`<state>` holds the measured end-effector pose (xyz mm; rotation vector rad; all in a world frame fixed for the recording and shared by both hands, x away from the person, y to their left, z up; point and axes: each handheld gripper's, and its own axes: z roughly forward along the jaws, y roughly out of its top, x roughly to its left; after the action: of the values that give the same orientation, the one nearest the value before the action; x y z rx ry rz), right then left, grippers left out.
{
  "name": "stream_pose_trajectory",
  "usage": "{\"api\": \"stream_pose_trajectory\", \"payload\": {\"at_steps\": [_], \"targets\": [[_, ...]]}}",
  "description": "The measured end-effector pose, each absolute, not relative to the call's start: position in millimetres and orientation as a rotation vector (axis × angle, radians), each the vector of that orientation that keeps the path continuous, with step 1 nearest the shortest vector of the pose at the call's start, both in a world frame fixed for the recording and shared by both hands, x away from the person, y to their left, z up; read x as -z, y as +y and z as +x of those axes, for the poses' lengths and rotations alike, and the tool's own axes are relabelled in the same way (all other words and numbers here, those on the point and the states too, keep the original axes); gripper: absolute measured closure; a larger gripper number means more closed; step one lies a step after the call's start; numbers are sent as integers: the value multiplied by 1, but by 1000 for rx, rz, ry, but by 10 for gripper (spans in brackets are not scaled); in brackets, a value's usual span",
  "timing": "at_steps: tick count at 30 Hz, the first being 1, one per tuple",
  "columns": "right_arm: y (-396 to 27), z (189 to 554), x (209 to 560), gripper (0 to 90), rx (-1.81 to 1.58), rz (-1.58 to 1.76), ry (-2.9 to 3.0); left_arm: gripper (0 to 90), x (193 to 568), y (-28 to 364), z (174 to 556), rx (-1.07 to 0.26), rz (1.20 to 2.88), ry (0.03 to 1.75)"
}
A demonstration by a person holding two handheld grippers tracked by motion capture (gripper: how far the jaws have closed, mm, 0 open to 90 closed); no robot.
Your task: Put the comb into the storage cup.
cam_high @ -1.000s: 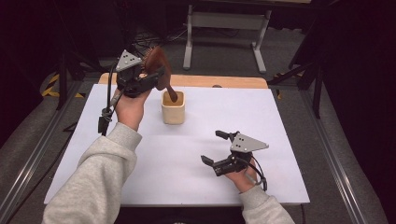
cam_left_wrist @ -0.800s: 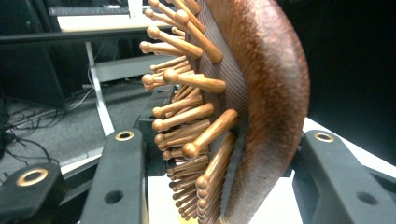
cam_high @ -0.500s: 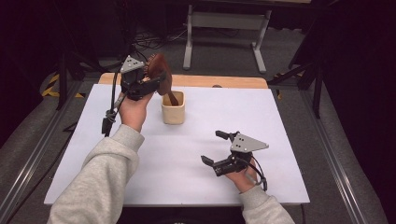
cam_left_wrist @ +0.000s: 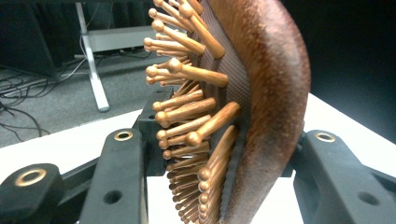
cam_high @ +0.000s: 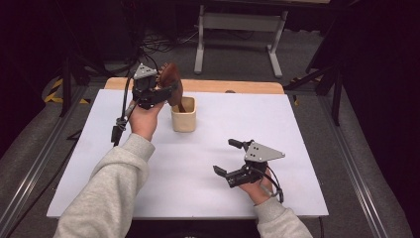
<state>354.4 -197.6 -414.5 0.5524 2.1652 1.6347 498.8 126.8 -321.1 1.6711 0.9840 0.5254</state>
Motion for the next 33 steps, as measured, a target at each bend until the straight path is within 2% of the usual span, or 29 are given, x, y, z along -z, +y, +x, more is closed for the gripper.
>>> {"api": "stream_pose_trajectory", "payload": {"at_steps": [24,33], "targets": [[-197,354,415,14,-1646,548,2178,518,337,117,504,-468,1711,996],[-196,355,416,15,-1647,542,2184,463,340,124,506,-445,1736,1026]]}}
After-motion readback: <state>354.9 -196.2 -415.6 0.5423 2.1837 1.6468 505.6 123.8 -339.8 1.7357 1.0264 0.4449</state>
